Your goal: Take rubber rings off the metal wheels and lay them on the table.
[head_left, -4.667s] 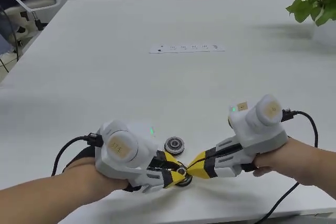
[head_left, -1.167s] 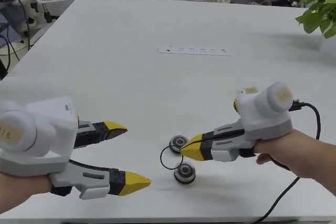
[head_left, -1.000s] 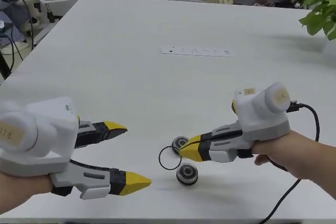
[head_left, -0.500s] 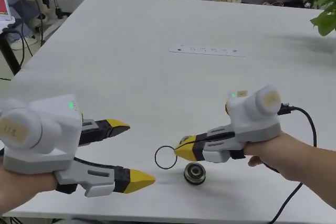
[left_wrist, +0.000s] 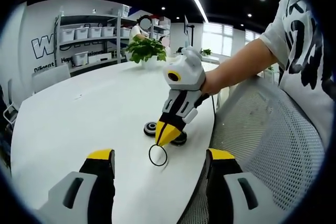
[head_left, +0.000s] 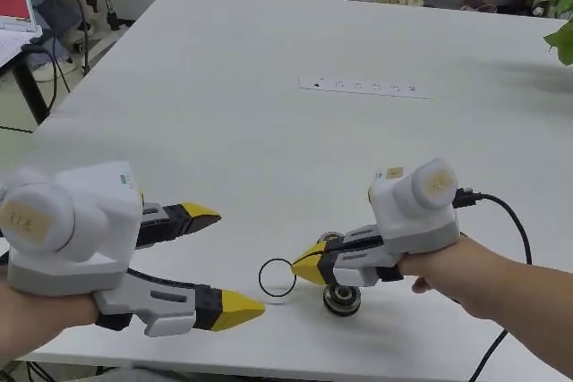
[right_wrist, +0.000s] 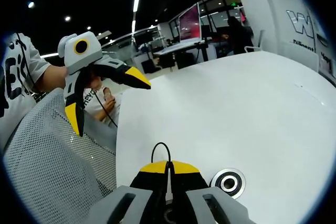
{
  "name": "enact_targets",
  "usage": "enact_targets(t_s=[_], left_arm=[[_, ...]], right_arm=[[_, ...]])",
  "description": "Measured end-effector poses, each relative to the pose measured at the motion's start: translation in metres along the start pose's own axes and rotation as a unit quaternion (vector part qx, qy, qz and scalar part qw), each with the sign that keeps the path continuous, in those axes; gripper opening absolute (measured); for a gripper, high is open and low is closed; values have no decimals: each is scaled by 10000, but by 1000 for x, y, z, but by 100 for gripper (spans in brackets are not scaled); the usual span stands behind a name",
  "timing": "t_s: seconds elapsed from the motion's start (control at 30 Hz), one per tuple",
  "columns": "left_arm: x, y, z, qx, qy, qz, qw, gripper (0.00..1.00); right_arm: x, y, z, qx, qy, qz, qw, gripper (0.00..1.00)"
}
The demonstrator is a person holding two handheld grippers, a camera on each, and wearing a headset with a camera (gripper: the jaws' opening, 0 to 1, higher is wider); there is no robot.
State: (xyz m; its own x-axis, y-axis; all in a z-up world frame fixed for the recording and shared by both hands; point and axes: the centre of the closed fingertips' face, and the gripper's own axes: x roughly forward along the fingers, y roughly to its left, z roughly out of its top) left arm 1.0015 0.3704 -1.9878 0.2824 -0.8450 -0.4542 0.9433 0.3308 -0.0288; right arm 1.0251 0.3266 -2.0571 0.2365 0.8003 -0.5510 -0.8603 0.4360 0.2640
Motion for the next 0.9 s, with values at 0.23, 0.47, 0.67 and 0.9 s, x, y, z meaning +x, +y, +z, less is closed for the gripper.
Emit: enact_targets(t_s=[0.23, 0.47, 0.67, 0.9], left_arm=[[-2, -2, -3, -36, 21, 33, 10000, 70], [-4, -3, -4, -51, 23, 49, 10000, 70], [-6, -1, -4, -46, 28, 64, 10000, 70], [-4, -2, -3, -22, 54, 26, 10000, 70]], right_arm=[[8, -2, -6, -41, 139, -129, 9998, 0], [11, -10, -9, -140, 240, -358, 9990, 0], [12, -11, -10, -237, 297, -419, 9984, 3], [9, -11, -7, -253, 206, -461, 9984, 12]])
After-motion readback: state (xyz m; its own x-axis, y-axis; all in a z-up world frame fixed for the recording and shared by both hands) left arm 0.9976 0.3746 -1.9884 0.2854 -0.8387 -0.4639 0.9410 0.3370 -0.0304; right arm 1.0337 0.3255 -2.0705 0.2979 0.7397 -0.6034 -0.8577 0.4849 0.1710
